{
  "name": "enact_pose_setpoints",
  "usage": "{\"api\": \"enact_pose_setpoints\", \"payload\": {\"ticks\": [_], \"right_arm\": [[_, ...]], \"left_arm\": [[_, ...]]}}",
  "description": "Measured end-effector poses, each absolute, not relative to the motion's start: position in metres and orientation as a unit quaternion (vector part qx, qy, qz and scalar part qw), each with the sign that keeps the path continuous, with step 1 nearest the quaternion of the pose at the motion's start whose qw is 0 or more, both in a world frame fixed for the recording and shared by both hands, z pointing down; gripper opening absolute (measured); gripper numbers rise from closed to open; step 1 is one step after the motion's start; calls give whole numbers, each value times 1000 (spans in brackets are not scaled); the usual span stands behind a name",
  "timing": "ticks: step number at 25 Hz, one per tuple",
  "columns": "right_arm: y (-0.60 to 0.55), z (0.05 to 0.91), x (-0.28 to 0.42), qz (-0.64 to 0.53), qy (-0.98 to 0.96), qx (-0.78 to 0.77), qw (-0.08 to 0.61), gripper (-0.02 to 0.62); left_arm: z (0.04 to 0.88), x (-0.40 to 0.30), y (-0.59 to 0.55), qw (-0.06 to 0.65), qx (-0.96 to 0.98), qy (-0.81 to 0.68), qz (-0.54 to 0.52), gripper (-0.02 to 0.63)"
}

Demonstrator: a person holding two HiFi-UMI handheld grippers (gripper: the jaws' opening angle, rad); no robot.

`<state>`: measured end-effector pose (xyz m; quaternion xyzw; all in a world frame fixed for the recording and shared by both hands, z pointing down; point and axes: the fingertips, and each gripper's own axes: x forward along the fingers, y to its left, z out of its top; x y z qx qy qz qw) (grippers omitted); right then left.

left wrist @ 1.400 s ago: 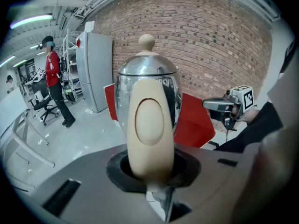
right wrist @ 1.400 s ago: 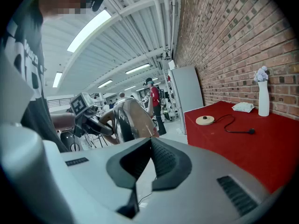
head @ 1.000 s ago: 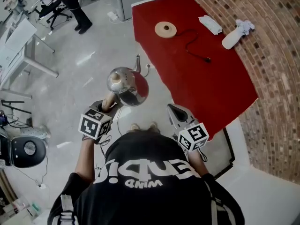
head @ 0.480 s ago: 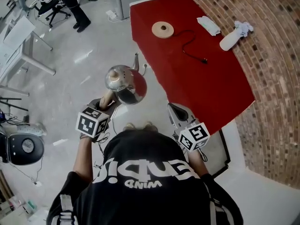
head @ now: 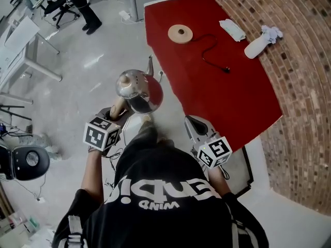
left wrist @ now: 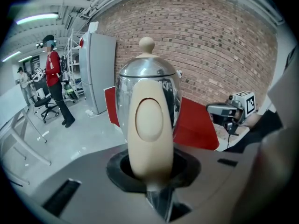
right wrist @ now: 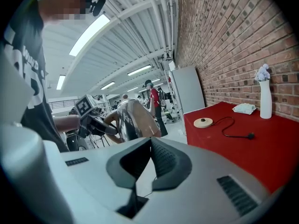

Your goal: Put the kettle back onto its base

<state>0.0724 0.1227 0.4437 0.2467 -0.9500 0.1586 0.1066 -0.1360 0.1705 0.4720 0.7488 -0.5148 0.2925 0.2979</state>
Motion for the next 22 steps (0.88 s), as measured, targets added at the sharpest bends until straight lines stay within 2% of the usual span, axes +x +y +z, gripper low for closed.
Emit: {"api": "enact_pose_setpoints", "payload": {"ticks": [22], "right_arm": [[10,451,28,162,-943,270,106,23]], "left_arm": [[476,-179,36,299,760,-500,289,72]]}}
